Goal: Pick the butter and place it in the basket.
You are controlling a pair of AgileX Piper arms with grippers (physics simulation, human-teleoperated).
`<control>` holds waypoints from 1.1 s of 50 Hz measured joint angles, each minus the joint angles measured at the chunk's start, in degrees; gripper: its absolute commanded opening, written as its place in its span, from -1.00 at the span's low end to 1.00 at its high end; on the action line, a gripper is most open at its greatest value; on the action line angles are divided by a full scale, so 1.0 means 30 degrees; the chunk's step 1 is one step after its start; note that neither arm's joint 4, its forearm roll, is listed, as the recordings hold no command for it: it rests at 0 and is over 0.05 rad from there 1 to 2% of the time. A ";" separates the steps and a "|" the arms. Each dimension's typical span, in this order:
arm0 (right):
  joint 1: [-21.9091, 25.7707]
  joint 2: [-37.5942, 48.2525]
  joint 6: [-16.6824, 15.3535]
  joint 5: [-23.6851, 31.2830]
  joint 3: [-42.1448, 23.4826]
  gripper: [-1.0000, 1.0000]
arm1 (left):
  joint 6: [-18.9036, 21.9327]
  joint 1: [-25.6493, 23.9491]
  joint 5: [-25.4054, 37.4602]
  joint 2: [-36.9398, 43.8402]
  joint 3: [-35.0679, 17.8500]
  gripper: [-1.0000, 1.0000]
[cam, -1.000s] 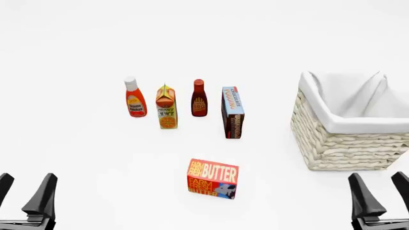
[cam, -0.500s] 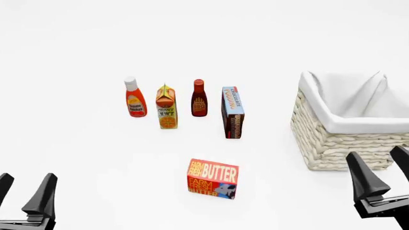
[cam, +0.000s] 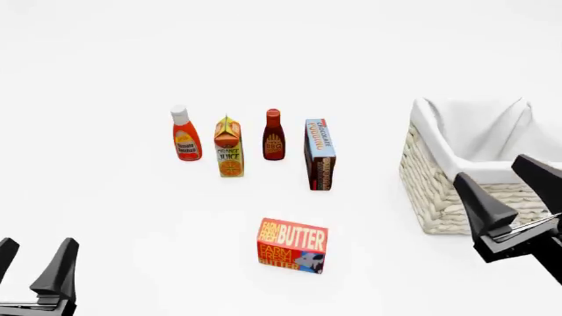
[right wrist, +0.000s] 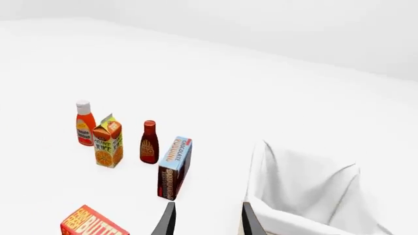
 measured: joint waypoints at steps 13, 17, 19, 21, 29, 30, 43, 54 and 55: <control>0.1416 0.2863 -0.1376 0.0378 -0.1891 1.00 | 0.0000 0.0000 0.0000 0.0000 0.0000 1.00; 0.1808 0.3736 -0.1821 0.0495 -0.2480 1.00 | 0.0000 0.0000 0.0000 0.0000 0.0000 1.00; 0.2029 0.4192 -0.2083 0.0551 -0.2790 1.00 | 0.0000 0.0000 0.0000 0.0000 0.0000 1.00; 0.2227 0.4665 -0.2359 0.0593 -0.3123 1.00 | 0.0000 0.0000 0.0000 0.0000 0.0000 1.00; 0.3007 0.6417 -0.3408 0.0956 -0.4542 1.00 | 0.0000 0.0000 0.0000 0.0000 0.0000 1.00; 0.3099 0.6619 -0.3534 0.1015 -0.4712 1.00 | 0.0000 0.0000 0.0000 0.0000 0.0000 1.00; 0.4255 0.9277 -0.5093 0.1992 -0.6939 1.00 | 0.0000 0.0000 0.0000 0.0000 0.0000 1.00; 0.5176 1.1379 -0.5924 0.2834 -0.8515 1.00 | 0.0000 0.0000 0.0000 0.0000 0.0000 1.00; 0.5274 1.1560 -0.5950 0.2917 -0.8643 1.00 | 0.0000 0.0000 0.0000 0.0000 0.0000 1.00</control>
